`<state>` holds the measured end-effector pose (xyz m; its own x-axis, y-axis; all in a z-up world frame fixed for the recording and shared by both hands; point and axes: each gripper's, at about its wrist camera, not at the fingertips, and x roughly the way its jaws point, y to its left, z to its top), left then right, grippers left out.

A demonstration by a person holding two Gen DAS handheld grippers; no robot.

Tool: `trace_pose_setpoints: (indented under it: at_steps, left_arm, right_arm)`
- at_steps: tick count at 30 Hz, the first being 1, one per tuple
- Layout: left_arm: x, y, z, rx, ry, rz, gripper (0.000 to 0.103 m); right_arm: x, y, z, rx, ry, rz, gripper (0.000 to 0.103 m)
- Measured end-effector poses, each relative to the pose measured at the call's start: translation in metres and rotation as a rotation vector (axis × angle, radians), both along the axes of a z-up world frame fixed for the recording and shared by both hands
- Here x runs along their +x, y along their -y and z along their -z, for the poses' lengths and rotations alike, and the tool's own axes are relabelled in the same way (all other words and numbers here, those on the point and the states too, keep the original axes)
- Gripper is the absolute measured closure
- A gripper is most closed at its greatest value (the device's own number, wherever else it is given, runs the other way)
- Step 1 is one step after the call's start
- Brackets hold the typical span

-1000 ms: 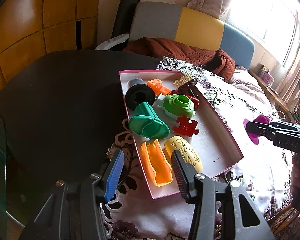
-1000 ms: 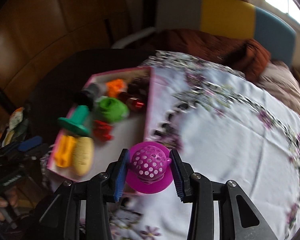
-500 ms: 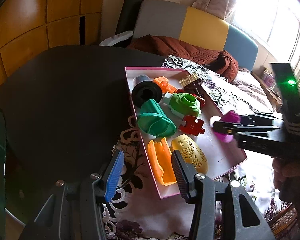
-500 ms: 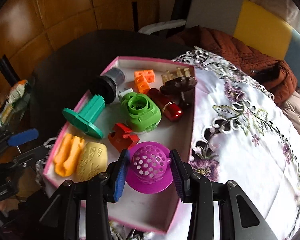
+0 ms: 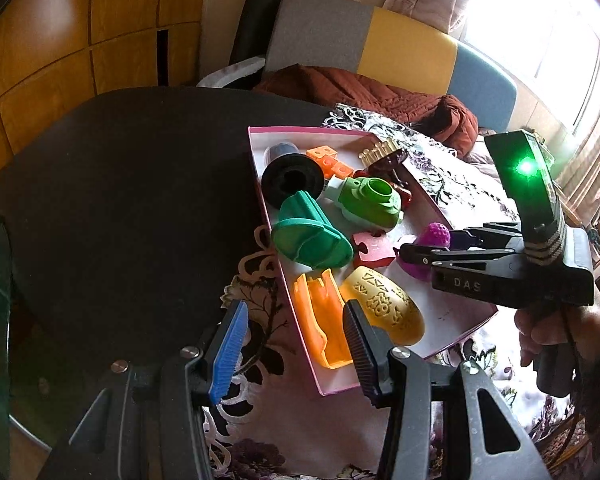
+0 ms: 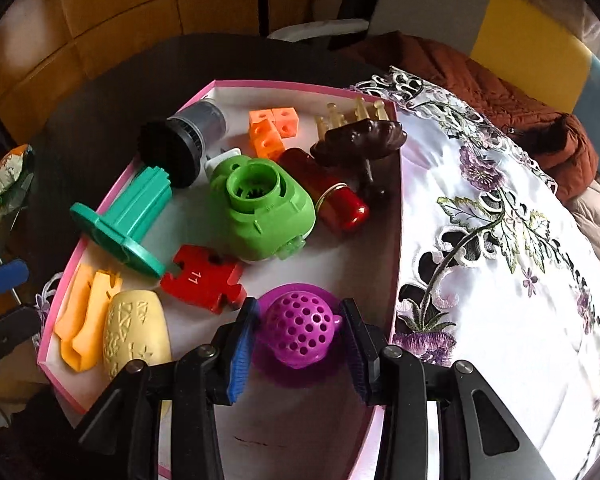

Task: Organize rigid objects
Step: 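Carry the magenta suction cup into the tray with the right tool, then open the right tool to release the magenta cup and withdraw it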

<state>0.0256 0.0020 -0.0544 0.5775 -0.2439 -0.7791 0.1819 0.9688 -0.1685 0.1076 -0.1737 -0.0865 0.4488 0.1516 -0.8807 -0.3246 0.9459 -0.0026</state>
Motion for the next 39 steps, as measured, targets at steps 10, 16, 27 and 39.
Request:
trace_pose_setpoints:
  at_steps: [10,16,27,39]
  left_arm:
    - [-0.002,0.003,-0.003,0.015,0.007,-0.017,0.052]
    - [-0.005,0.003,-0.008,0.032,0.030,-0.046,0.046]
    - [-0.013,0.004,-0.025,0.070,0.106,-0.112,0.046]
    - [-0.029,0.012,-0.043,0.105,0.170,-0.194,0.036]
  right_arm:
    - [-0.005,-0.002,-0.001,0.001,0.025,0.039,0.060]
    - [-0.016,0.001,-0.012,0.047,0.062,0.054,0.042]
    - [-0.058,0.012,-0.038,0.108,0.179,0.160,0.020]
    - [-0.101,0.006,-0.052,0.115,0.272,0.214,0.018]
